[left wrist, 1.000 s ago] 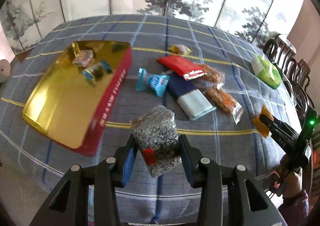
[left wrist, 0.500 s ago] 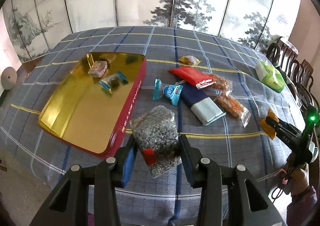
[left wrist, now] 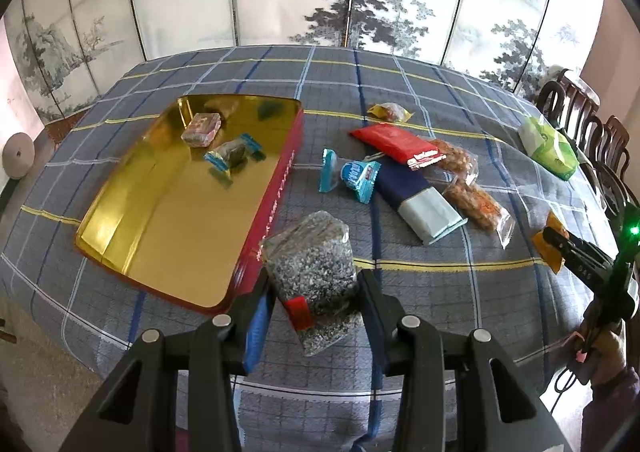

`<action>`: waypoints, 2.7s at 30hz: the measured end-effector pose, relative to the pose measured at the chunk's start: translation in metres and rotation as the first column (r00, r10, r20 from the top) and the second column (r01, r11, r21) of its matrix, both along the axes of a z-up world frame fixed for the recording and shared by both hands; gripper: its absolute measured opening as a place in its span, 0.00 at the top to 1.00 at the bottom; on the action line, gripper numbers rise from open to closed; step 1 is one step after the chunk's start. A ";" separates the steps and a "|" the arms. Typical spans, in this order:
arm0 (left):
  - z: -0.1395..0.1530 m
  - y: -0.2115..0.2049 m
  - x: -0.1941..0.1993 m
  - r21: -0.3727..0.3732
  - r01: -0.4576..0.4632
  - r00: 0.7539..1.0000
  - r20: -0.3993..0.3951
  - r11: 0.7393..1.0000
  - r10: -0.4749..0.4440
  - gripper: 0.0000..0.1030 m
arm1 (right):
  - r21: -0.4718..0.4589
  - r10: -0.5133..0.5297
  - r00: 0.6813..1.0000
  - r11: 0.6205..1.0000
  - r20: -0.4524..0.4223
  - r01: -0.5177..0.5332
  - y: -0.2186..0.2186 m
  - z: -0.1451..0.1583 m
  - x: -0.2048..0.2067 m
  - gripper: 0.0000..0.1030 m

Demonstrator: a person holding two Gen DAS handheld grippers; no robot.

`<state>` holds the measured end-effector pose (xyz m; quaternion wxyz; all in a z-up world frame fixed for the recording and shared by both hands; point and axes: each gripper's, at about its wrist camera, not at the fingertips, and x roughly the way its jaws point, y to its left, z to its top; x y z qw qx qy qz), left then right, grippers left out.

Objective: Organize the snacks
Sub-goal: 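Carry the grey sesame bar into the tin and open the left gripper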

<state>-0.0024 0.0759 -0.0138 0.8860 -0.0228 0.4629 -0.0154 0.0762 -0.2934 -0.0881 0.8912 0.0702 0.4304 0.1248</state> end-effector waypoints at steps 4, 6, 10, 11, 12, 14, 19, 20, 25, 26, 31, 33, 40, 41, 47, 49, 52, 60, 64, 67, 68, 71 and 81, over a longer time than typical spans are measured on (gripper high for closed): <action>0.000 0.007 0.002 -0.006 -0.013 1.000 0.001 1.000 0.013 0.59 | 0.000 -0.004 1.000 1.000 -0.001 0.004 -0.001 0.000 0.000 0.63; 0.001 0.010 0.002 -0.007 -0.018 1.000 0.003 1.000 0.018 0.59 | -0.001 -0.007 1.000 1.000 -0.002 0.007 -0.001 0.000 -0.001 0.63; 0.003 0.018 0.003 -0.002 -0.031 0.999 0.013 1.000 0.031 0.59 | -0.001 -0.006 1.000 1.000 -0.002 0.006 -0.001 0.000 0.000 0.63; 0.004 0.020 0.003 0.002 -0.034 0.999 0.018 0.999 0.034 0.59 | -0.002 -0.006 1.000 1.000 -0.002 0.006 -0.001 0.000 0.000 0.63; 0.005 0.023 0.004 0.009 -0.041 0.999 0.024 0.999 0.040 0.59 | -0.003 -0.006 1.000 1.000 -0.002 0.006 -0.001 0.000 -0.001 0.63; 0.008 0.030 0.006 0.014 -0.057 0.998 0.035 0.998 0.056 0.59 | -0.003 -0.006 1.000 1.000 -0.002 0.006 -0.001 0.000 0.000 0.63; 0.016 0.051 0.014 0.030 -0.099 0.993 0.061 0.995 0.097 0.59 | -0.004 -0.006 1.000 1.000 -0.002 0.006 -0.001 0.000 0.000 0.63; 0.017 0.055 0.015 0.037 -0.106 0.992 0.067 0.994 0.103 0.59 | -0.003 -0.006 1.000 1.000 -0.002 0.006 0.000 0.000 0.000 0.63; 0.017 0.075 0.028 0.078 -0.143 0.987 0.087 0.987 0.136 0.59 | -0.002 -0.010 1.000 1.000 -0.003 0.010 -0.001 -0.001 -0.001 0.63; 0.016 0.079 0.031 0.092 -0.150 0.986 0.088 0.984 0.142 0.59 | -0.005 -0.009 1.000 1.000 -0.003 0.009 -0.001 -0.001 -0.001 0.63; 0.008 0.096 0.046 0.129 -0.166 0.984 0.083 0.978 0.156 0.59 | -0.005 -0.009 1.000 1.000 -0.003 0.009 -0.001 -0.001 0.000 0.63; 0.005 0.101 0.052 0.139 -0.168 0.984 0.077 0.976 0.159 0.59 | -0.006 -0.009 1.000 1.000 -0.004 0.009 0.000 0.000 0.000 0.63; -0.006 0.113 0.074 0.190 -0.161 0.986 0.068 0.968 0.151 0.59 | -0.007 -0.015 1.000 1.000 -0.009 0.015 -0.003 -0.001 -0.001 0.62; -0.008 0.114 0.078 0.197 -0.157 0.987 0.065 0.968 0.147 0.59 | -0.008 -0.017 1.000 1.000 -0.010 0.017 -0.004 -0.001 -0.002 0.62; -0.018 0.124 0.094 0.217 -0.144 0.990 0.038 0.966 0.139 0.59 | -0.011 -0.025 1.000 1.000 -0.014 0.025 -0.009 -0.004 -0.006 0.62; -0.021 0.126 0.099 0.235 -0.134 0.991 0.031 0.963 0.130 0.59 | -0.011 -0.027 1.000 1.000 -0.016 0.027 -0.008 -0.003 -0.005 0.61; -0.025 0.128 0.105 0.245 -0.120 0.993 0.018 0.962 0.119 0.59 | -0.014 -0.031 0.999 0.999 -0.019 0.031 -0.008 -0.003 -0.003 0.61; -0.032 0.134 0.119 0.264 -0.105 0.994 -0.012 0.959 0.113 0.59 | -0.016 -0.030 0.999 0.999 -0.020 0.030 -0.009 -0.003 -0.003 0.61; -0.033 0.137 0.124 0.268 -0.109 0.993 -0.015 0.957 0.118 0.59 | -0.017 -0.031 0.999 0.999 -0.020 0.031 -0.008 -0.003 -0.003 0.61; -0.035 0.137 0.128 0.275 -0.104 0.993 -0.025 0.956 0.115 0.59 | -0.017 -0.031 0.999 0.999 -0.020 0.031 -0.008 -0.003 -0.003 0.61; -0.036 0.137 0.130 0.277 -0.103 0.993 -0.029 0.955 0.115 0.59 | -0.017 -0.031 0.999 0.999 -0.020 0.031 -0.008 -0.003 -0.003 0.61; -0.037 0.138 0.131 0.285 -0.103 0.993 -0.030 0.953 0.116 0.59 | -0.018 -0.031 0.999 0.999 -0.020 0.031 -0.008 -0.003 -0.003 0.61; -0.018 0.149 0.130 0.220 -0.144 0.990 0.024 0.965 0.142 0.59 | -0.021 -0.033 0.999 0.999 -0.021 0.033 -0.007 -0.003 -0.002 0.61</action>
